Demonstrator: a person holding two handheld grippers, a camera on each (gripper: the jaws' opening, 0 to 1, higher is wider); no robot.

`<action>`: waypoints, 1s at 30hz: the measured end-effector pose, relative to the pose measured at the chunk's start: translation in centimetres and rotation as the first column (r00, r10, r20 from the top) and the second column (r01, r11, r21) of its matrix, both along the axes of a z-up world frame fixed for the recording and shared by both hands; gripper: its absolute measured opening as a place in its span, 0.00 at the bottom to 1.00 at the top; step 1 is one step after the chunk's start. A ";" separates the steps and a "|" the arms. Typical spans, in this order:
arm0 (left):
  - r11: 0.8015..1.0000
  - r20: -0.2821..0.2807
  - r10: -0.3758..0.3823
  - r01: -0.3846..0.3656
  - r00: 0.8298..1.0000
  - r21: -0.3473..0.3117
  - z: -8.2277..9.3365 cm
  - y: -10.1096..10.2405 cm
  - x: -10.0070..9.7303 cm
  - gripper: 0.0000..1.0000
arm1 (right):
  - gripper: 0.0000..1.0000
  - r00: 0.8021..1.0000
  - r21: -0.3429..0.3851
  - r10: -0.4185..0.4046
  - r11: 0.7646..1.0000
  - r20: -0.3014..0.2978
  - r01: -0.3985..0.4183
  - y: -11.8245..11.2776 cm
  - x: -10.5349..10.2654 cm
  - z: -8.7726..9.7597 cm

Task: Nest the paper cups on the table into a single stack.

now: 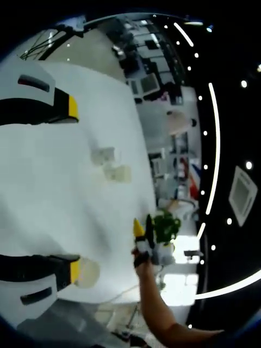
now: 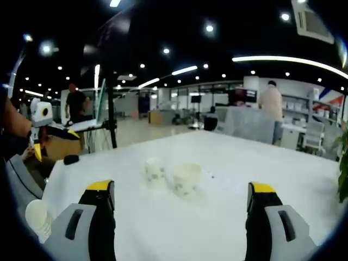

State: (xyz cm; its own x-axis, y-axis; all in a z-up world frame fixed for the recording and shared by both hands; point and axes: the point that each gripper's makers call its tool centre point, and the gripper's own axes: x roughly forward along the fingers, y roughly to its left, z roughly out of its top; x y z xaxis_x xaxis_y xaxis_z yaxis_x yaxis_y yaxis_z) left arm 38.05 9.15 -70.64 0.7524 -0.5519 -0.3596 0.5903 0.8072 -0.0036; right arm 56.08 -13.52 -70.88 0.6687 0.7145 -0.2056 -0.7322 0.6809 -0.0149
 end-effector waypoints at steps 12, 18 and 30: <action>1.000 -0.011 0.015 -0.015 1.000 0.012 -0.8 0.4 -0.4 0.99 | 1.00 0.999 0.057 0.035 0.998 0.033 -0.037 3.7 4.7 0.3; 1.000 -0.017 0.011 -0.011 1.000 0.006 -0.8 0.3 -0.6 0.99 | 1.00 0.997 0.065 0.056 0.996 0.048 -0.059 5.5 6.6 0.3; 1.000 -0.015 0.013 -0.012 1.000 0.017 -1.4 0.1 -0.7 0.99 | 0.99 0.997 0.089 0.031 0.995 0.072 -0.037 7.6 7.6 -0.8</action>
